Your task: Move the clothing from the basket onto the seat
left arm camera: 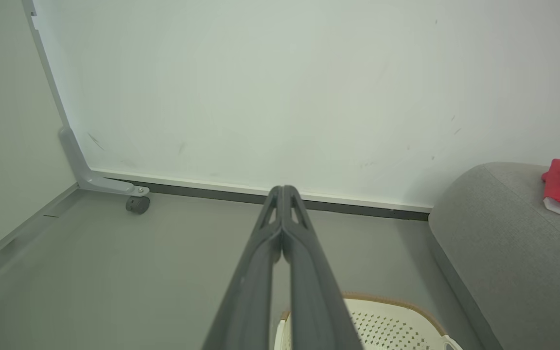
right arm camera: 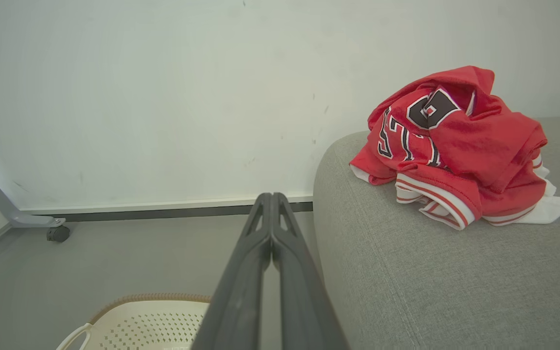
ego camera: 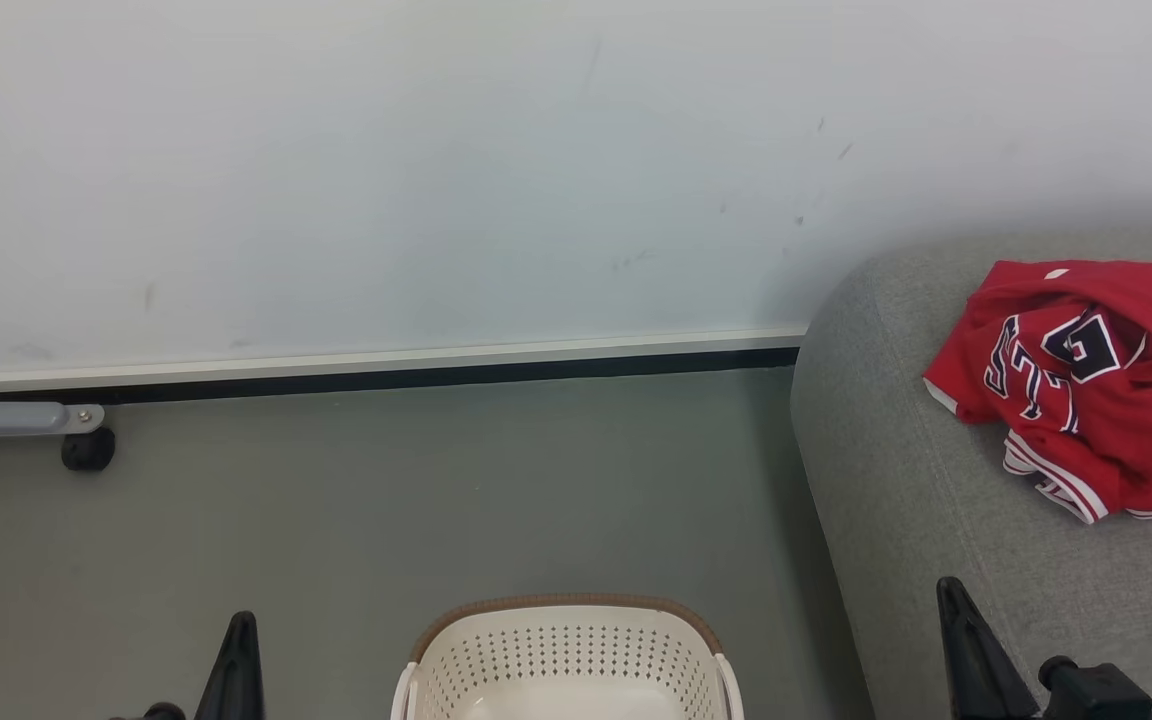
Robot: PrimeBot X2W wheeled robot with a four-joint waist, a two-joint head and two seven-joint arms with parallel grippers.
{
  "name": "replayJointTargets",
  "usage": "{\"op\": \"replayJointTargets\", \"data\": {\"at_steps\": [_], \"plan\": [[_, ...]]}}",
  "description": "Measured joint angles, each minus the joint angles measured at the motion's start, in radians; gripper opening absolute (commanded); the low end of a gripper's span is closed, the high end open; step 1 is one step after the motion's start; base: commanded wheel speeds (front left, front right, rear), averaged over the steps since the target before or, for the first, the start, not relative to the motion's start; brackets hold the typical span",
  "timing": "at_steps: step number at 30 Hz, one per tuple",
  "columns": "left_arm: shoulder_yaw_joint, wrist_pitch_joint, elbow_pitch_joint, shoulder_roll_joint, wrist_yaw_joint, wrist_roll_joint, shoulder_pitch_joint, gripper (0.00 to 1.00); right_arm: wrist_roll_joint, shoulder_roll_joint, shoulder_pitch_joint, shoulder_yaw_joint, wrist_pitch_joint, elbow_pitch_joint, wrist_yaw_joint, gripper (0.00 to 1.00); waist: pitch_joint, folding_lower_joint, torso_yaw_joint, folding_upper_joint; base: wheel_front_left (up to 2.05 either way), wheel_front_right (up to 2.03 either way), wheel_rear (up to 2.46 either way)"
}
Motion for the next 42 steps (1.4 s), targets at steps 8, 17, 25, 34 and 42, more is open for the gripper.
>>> {"op": "replayJointTargets", "data": {"at_steps": [8, 17, 25, 34, 42], "plan": [[0.017, 0.026, 0.01, -0.008, -0.011, -0.063, -0.004, 0.0, 0.073, 0.009, -0.003, -0.031, 0.025, 0.008, 0.017, 0.0, 0.001, 0.0, 0.0, 0.0, 0.0, 0.0, 0.0], [0.04, 0.061, 0.022, -0.017, -0.035, -0.173, -0.011, 0.0, 0.2, 0.022, -0.011, -0.066, 0.06, 0.021, 0.036, 0.0, 0.002, 0.0, 0.0, 0.0, 0.0, 0.0, 0.0], [0.06, 0.096, 0.033, -0.029, -0.054, -0.286, -0.029, 0.0, 0.315, 0.035, -0.028, -0.102, 0.095, 0.035, 0.058, 0.0, 0.003, 0.0, -0.001, 0.0, 0.0, 0.0, 0.0], [0.081, 0.128, 0.047, -0.041, -0.072, -0.393, -0.05, 0.0, 0.425, 0.047, -0.035, -0.137, 0.123, 0.048, 0.079, 0.0, 0.004, 0.0, -0.001, 0.0, 0.0, 0.0, 0.0], [0.101, 0.156, 0.06, -0.048, -0.09, -0.478, -0.061, 0.0, 0.528, 0.06, -0.051, -0.168, 0.156, 0.061, 0.098, 0.0, 0.005, 0.0, -0.001, 0.0, 0.0, 0.0, 0.0]]}}
